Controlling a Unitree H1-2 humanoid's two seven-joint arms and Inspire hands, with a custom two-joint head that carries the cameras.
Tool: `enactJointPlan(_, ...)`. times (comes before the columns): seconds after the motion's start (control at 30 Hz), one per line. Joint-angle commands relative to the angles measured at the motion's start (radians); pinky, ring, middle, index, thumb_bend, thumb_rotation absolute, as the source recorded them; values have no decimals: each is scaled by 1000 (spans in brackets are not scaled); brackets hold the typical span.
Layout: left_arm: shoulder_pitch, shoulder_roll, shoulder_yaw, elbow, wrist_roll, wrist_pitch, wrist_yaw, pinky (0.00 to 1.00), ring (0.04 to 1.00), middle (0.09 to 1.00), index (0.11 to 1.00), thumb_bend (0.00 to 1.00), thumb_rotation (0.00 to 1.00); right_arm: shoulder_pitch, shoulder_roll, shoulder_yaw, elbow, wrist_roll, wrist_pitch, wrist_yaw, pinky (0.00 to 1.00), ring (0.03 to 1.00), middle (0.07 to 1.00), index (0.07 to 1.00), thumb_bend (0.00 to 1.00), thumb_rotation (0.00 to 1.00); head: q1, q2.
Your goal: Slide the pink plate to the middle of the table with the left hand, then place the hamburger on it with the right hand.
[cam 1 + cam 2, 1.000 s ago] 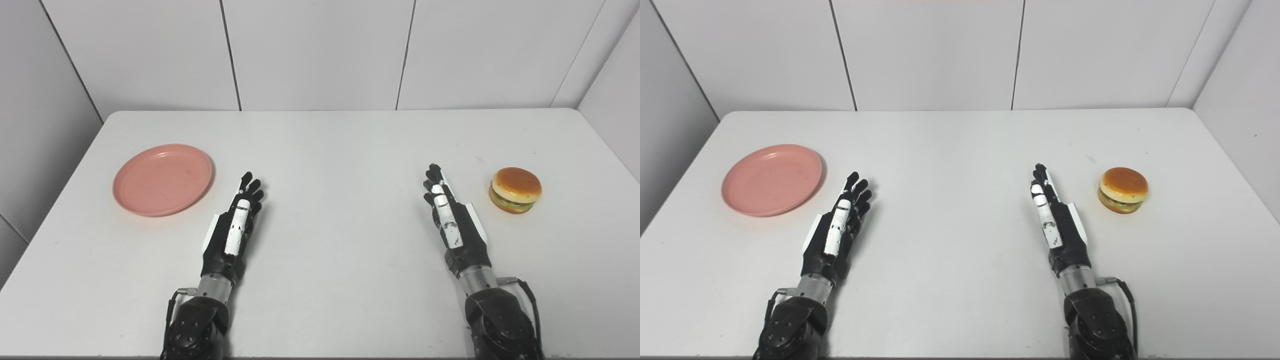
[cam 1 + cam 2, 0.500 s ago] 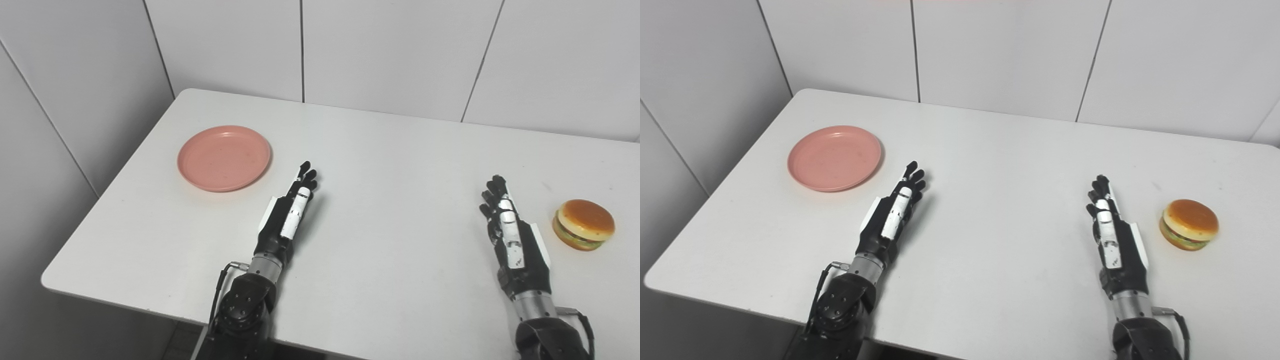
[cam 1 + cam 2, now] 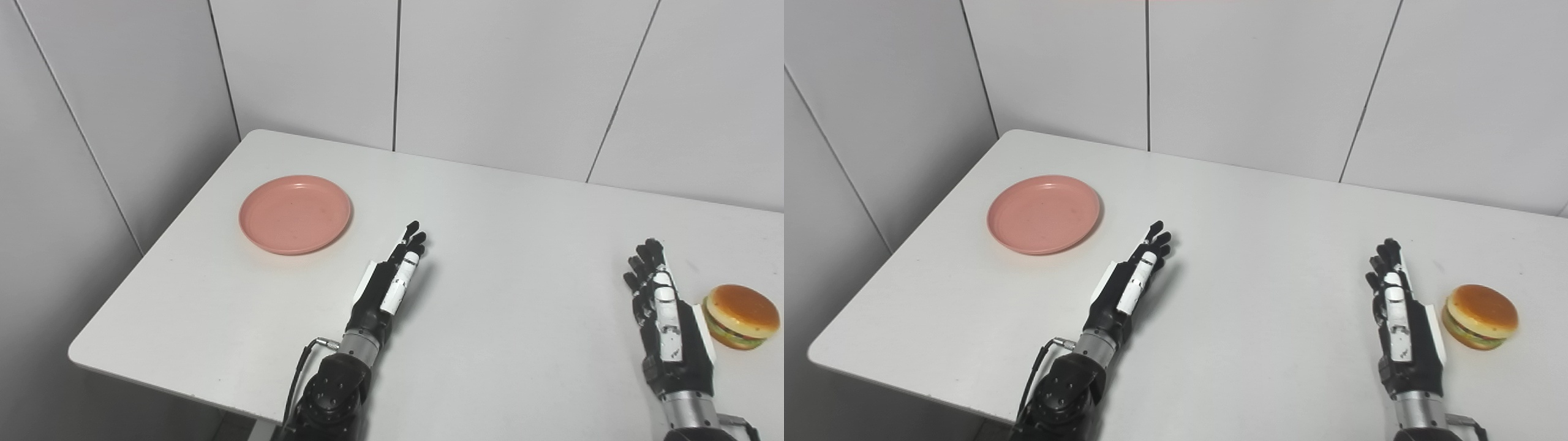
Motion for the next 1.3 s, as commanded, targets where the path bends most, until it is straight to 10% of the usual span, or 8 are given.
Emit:
enactJointPlan(0.0, 21, -5, -6, 45, -3, -21, -7, 979, 965, 965, 961, 328, 1000, 48, 3, -1, 44, 0, -28, 5, 1000, 1000, 1000, 1000, 167, 1000, -1, 3)
enactJointPlan(1.27, -111, 33, 31, -305, -17, 117, -14, 957, 937, 952, 944, 459, 1000, 34, 14, 2, 71, -19, -44, 4, 1000, 1000, 1000, 1000, 170, 1000, 11, -9)
